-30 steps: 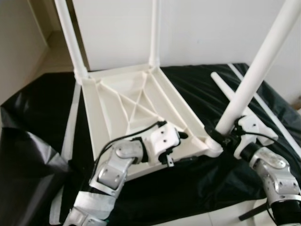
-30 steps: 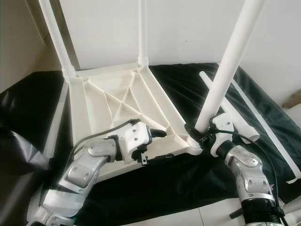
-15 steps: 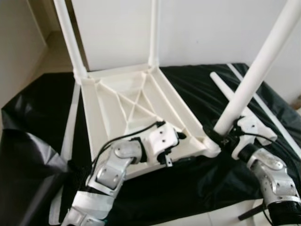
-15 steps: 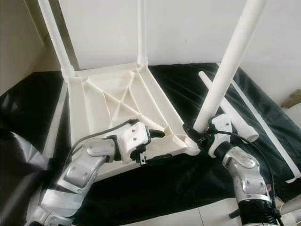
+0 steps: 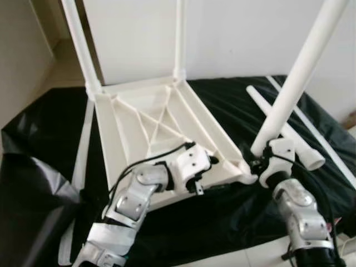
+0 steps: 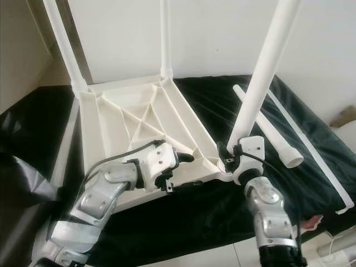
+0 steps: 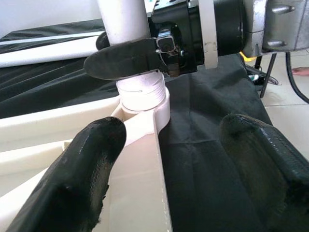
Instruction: Building children table
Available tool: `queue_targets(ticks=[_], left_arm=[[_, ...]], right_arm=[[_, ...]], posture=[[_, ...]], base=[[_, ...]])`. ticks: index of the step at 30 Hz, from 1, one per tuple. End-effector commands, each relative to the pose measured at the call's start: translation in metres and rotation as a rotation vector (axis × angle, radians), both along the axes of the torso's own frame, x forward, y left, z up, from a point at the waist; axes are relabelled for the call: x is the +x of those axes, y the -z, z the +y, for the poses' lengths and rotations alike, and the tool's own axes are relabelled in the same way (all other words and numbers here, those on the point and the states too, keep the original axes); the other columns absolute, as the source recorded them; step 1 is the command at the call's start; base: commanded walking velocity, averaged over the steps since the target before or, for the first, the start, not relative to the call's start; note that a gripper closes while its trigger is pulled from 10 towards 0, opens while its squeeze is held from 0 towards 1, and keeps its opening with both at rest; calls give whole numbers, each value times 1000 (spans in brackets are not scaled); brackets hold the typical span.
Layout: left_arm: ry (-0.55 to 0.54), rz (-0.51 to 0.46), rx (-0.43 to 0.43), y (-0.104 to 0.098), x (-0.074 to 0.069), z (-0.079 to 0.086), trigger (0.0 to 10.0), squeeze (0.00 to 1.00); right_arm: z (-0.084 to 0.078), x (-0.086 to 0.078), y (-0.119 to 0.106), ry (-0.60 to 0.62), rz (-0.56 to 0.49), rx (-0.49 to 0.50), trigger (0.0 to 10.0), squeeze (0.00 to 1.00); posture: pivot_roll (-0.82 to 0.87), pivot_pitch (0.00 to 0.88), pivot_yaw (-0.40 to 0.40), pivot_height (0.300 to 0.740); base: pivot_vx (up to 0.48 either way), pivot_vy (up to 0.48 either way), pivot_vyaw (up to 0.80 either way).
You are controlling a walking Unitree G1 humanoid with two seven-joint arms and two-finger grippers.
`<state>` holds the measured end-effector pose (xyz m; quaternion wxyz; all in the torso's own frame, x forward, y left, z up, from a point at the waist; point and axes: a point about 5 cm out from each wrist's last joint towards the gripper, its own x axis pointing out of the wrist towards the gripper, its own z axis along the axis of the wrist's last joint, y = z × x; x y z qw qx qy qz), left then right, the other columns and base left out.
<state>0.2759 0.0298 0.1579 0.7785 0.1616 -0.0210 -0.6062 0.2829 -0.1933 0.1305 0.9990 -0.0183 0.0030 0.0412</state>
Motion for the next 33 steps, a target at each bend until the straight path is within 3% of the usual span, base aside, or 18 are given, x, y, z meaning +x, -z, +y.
queue_targets(ticks=[1,2,5,7,9,24,25,26,29,31,33], left_arm=[[-107,-18,-2,1,6,2,10000,0],[-107,-18,-2,1,6,2,10000,0],[-106,-16,-5,1,6,2,10000,0],[-106,-16,-5,1,6,2,10000,0],[-113,-18,-29,-4,8,-1,10000,0],[-74,-29,-101,-16,7,-14,10000,0],[-71,-32,-105,-17,7,-15,10000,0],[-68,-36,-104,-18,6,-15,10000,0],[-66,-36,-103,-18,6,-16,10000,0],[-38,-36,-130,-23,3,-17,10000,0],[-38,-36,-130,-23,3,-17,10000,0]], right_arm=[[-4,-5,21,130,103,18,10000,0],[-4,-5,21,130,103,18,10000,0],[4,-12,26,391,116,33,10000,0],[4,-12,26,391,116,33,10000,0],[4,-15,30,533,143,74,10000,0],[15,-17,22,548,114,114,10000,0],[16,-17,19,544,101,118,10000,890],[18,-16,14,521,64,139,10000,1000],[19,-16,5,487,2,168,10000,1000],[12,-18,-3,448,-54,182,10000,1000],[12,-18,-3,448,-54,182,10000,1000]], posture=[[-38,0,-26,740],[-38,0,-26,740],[-38,0,-24,740],[-38,0,-24,740],[-38,3,-30,740],[-50,4,-35,740],[-52,3,-34,740],[-52,3,-34,740],[-54,3,-35,740],[-54,0,-37,740],[-54,0,-37,740]], base=[[0,0,0],[0,0,0],[0,0,0],[0,0,0],[0,0,0],[0,0,0],[0,0,0],[0,0,0],[0,0,0],[0,0,0],[0,0,0]])
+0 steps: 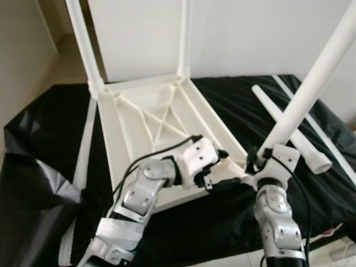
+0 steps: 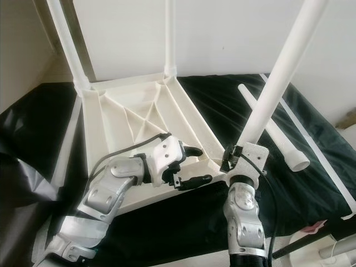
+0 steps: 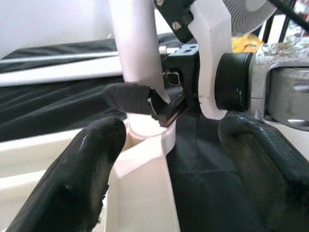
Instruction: Building children table
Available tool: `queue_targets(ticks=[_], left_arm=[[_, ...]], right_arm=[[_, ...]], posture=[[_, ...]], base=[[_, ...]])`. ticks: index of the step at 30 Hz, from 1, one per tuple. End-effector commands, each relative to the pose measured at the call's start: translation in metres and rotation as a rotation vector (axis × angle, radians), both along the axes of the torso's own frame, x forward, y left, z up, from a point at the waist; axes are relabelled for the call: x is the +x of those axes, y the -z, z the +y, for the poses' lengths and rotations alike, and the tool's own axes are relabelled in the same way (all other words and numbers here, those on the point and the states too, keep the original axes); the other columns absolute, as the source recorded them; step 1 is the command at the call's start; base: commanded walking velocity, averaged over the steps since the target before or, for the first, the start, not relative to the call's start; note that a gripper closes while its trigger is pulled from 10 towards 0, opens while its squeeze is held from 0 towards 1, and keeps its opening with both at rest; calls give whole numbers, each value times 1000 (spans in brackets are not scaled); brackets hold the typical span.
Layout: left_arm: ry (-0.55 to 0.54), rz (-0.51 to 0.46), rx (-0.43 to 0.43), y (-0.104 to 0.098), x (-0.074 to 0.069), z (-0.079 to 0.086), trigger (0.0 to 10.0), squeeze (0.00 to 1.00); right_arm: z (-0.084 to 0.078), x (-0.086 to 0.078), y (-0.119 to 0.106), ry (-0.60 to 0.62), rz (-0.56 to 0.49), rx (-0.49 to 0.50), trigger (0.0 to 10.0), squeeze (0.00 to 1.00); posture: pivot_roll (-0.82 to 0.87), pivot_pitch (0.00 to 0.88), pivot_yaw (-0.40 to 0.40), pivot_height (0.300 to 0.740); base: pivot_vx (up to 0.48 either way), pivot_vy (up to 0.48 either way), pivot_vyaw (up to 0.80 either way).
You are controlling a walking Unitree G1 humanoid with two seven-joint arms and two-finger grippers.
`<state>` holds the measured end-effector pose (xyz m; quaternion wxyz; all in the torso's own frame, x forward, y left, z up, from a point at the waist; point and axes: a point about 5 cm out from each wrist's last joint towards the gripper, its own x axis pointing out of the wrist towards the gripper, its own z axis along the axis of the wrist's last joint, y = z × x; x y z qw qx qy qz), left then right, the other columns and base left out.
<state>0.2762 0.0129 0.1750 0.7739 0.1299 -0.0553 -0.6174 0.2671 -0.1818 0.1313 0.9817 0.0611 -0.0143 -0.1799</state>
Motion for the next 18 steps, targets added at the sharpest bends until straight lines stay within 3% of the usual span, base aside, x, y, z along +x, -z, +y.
queue_targets(ticks=[1,6,7,10,11,12,18], left_arm=[[-67,-19,-51,-8,2,0,10000,0],[-58,-22,-55,-9,0,0,10000,0],[-22,-6,-63,-8,-4,0,10000,0],[-3,2,-70,-8,-7,1,10000,0],[18,12,-77,-8,-10,1,10000,0],[28,22,-75,-5,-13,3,10000,0],[20,24,-36,5,-17,7,10000,0]], right_arm=[[-4,-2,-4,-12,-37,16,10000,1000],[-12,-4,-7,-102,-62,-1,10000,1000],[-13,-6,-7,-198,-68,1,10000,1000],[-14,-7,-8,-220,-71,3,10000,1000],[-13,-7,-8,-249,-75,10,10000,804],[-12,-6,-10,-297,-85,14,10000,0],[-14,-3,-12,-422,-91,-64,10000,0]], posture=[[-54,0,-37,740],[-56,0,-35,740],[-55,0,-40,740],[-55,0,-40,740],[-56,0,-40,740],[-57,0,-39,740],[-58,0,-35,740]], base=[[0,0,0],[0,0,0],[0,0,0],[0,0,0],[0,0,0],[0,0,0],[0,0,0]])
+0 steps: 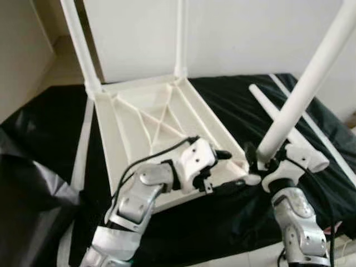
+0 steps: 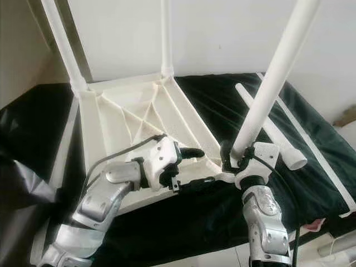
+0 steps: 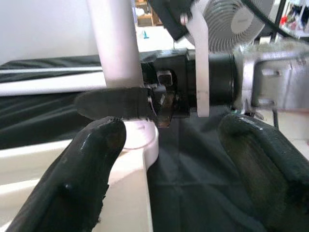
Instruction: Building children table
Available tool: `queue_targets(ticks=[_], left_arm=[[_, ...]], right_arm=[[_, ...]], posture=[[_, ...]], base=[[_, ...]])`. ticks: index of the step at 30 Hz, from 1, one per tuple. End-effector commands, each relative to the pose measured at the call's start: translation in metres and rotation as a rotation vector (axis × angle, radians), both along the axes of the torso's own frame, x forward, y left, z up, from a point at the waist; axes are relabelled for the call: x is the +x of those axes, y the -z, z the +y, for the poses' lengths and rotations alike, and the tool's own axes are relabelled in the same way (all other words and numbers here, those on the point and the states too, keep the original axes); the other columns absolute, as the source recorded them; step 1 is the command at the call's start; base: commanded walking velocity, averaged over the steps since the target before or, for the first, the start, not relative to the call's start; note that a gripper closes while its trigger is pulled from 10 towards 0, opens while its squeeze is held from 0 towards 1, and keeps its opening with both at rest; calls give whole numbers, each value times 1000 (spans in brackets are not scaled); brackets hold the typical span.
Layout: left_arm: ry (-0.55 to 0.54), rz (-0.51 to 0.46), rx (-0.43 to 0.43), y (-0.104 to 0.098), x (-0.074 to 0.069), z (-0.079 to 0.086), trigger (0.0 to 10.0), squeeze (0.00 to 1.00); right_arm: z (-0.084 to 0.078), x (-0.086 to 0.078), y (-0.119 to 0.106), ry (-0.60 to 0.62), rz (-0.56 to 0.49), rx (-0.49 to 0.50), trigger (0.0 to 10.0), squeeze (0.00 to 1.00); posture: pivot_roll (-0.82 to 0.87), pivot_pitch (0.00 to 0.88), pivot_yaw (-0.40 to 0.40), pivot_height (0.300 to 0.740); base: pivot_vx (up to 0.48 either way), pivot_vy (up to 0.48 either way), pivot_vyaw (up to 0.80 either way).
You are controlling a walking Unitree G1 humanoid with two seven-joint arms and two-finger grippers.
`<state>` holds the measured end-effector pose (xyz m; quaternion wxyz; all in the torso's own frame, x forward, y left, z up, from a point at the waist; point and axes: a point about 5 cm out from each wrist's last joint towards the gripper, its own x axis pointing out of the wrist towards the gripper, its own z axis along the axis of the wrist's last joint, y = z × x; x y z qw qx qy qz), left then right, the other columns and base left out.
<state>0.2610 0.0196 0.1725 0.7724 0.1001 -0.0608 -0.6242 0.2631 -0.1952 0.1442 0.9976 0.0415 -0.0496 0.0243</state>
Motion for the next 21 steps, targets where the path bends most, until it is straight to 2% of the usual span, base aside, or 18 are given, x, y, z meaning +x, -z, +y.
queue_targets(ticks=[1,3,8,11,14,19,20,21], left_arm=[[-10,-21,27,4,-1,1,10000,0],[-18,-31,34,5,0,1,10000,0],[-46,-34,30,2,4,2,10000,0],[-46,-38,33,2,4,3,10000,0],[-30,-57,56,3,5,3,10000,0],[-43,-70,55,1,7,4,10000,0],[-48,-73,50,1,7,4,10000,0],[-52,-75,45,0,7,5,10000,0]], right_arm=[[-2,2,1,-56,4,-18,10000,0],[-3,3,2,-87,11,-23,10000,0],[-17,10,1,-228,38,-111,10000,0],[-18,12,1,-257,41,-141,10000,0],[-16,20,1,-396,74,-202,10000,0],[-19,24,5,-449,106,-244,10000,0],[-21,25,9,-467,126,-244,7804,0],[-21,24,12,-484,142,-242,4353,0]], posture=[[-56,0,-37,740],[-56,0,-36,740],[-60,0,-28,740],[-60,0,-28,740],[-60,0,-34,740],[-49,0,-47,740],[-46,0,-52,740],[-46,0,-52,740]], base=[[0,0,0],[0,0,0],[0,0,0],[0,0,0],[0,0,0],[0,0,0],[0,0,0],[0,0,0]])
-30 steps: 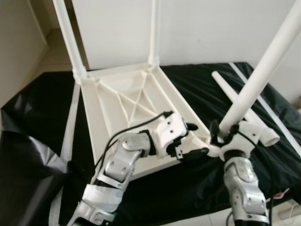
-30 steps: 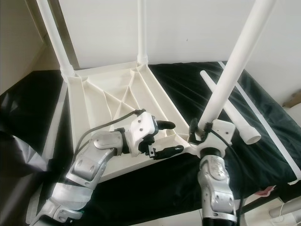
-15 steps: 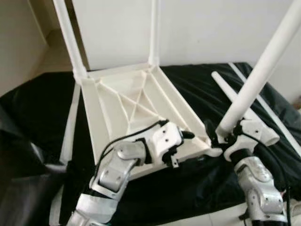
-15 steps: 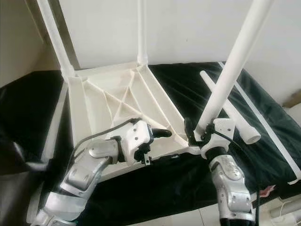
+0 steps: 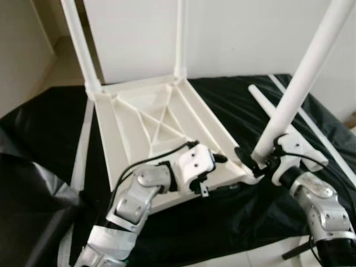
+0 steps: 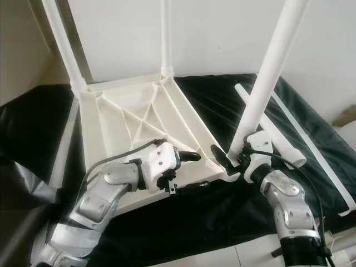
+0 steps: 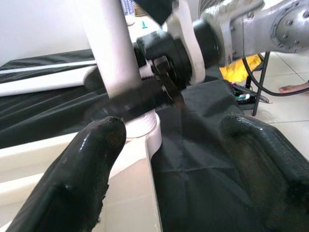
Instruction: Building children table
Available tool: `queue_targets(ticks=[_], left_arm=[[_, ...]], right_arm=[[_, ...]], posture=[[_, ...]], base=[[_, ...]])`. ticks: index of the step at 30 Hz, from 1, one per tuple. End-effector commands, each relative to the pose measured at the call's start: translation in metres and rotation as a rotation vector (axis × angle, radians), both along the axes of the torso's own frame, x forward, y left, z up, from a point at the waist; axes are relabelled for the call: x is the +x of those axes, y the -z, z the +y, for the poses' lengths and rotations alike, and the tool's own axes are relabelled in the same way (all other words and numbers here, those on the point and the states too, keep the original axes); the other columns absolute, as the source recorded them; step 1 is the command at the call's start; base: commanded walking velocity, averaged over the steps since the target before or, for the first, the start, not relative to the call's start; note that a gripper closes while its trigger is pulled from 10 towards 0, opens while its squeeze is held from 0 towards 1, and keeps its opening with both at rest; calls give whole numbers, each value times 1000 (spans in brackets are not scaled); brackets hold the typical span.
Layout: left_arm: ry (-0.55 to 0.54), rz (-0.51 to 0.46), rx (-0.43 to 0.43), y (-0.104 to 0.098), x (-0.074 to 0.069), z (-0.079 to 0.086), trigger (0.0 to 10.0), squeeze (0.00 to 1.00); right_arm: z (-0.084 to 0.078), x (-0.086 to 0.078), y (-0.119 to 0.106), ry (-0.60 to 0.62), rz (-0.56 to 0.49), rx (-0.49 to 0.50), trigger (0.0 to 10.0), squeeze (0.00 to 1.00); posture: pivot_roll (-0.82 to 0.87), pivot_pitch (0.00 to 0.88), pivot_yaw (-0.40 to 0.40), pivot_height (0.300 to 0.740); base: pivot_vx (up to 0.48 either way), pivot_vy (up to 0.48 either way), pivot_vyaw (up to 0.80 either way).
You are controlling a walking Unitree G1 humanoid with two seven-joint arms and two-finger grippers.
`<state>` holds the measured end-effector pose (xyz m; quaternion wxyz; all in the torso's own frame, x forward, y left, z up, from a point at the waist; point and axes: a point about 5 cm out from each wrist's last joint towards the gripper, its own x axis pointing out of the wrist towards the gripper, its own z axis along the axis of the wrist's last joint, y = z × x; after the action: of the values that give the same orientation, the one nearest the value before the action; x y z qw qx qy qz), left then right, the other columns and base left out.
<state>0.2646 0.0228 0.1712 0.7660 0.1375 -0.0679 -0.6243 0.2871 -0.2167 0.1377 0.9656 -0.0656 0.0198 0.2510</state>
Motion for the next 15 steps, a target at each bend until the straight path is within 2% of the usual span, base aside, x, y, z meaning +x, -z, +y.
queue_targets(ticks=[1,2,14,15], left_arm=[[-56,-19,-6,-1,3,1,10000,0],[-61,-18,-9,-1,3,2,10000,0],[-87,15,-34,2,2,6,10000,0],[-88,21,-40,2,1,8,10000,0]], right_arm=[[0,0,6,-26,31,-8,4353,0],[-1,0,8,-34,37,-11,118,0],[-12,-4,16,-11,85,18,0,0],[-14,-5,16,14,87,51,10000,0]], posture=[[-46,0,-52,740],[-41,0,-59,740],[-41,0,-59,740],[-41,0,-57,740]], base=[[0,0,0],[0,0,0],[0,0,0],[0,0,0]])
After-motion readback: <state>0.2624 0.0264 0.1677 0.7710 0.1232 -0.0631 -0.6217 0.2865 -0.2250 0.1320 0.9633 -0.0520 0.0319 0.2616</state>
